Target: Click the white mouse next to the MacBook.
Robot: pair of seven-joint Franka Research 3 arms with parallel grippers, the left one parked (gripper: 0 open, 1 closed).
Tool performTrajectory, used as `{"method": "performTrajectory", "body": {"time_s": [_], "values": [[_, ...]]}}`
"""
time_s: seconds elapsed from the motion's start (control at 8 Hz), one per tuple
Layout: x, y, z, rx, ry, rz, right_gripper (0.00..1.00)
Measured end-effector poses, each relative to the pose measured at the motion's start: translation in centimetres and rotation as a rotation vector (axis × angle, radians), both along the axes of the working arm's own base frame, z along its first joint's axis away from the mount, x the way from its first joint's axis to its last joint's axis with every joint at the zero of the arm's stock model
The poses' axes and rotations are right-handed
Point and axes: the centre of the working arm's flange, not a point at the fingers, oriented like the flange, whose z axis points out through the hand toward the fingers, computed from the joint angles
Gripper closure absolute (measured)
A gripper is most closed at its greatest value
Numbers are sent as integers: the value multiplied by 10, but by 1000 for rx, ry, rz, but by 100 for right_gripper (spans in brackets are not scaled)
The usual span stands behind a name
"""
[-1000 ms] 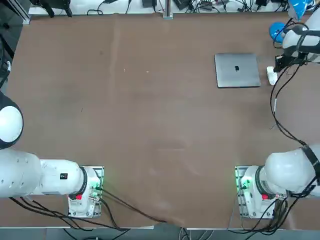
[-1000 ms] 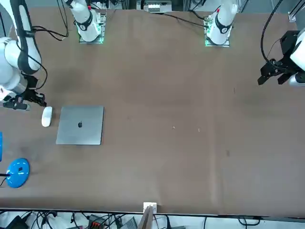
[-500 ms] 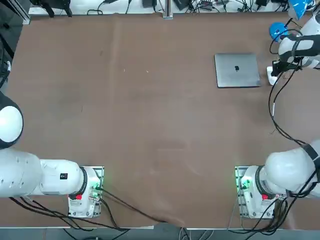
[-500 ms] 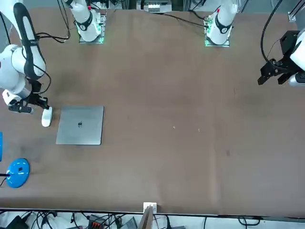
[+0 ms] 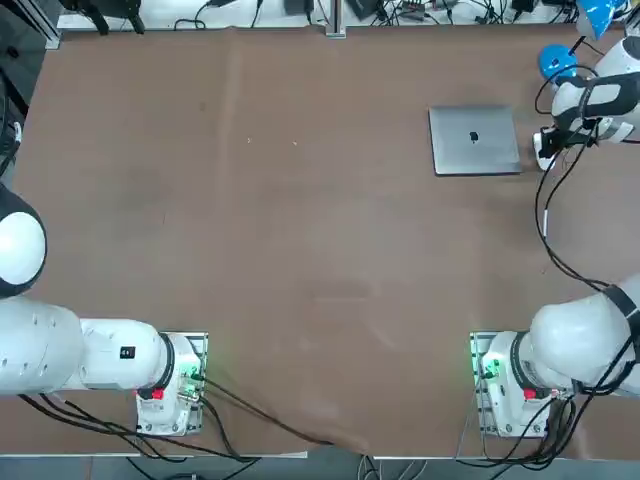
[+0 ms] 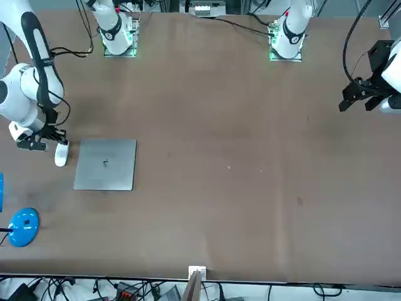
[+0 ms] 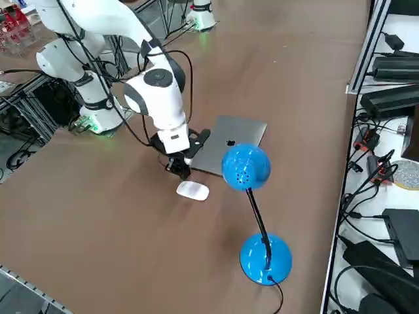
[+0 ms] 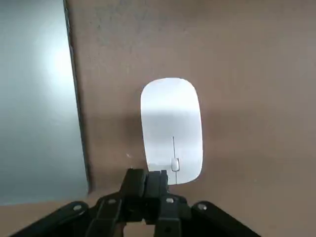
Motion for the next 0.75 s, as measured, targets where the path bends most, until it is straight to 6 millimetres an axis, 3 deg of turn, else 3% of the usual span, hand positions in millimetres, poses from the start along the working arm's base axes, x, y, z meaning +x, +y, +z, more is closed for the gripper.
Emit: {"method": "performTrajectory", "body": {"time_s": [0.75], "values": [[-2, 0, -20, -1, 9, 1, 98]]}}
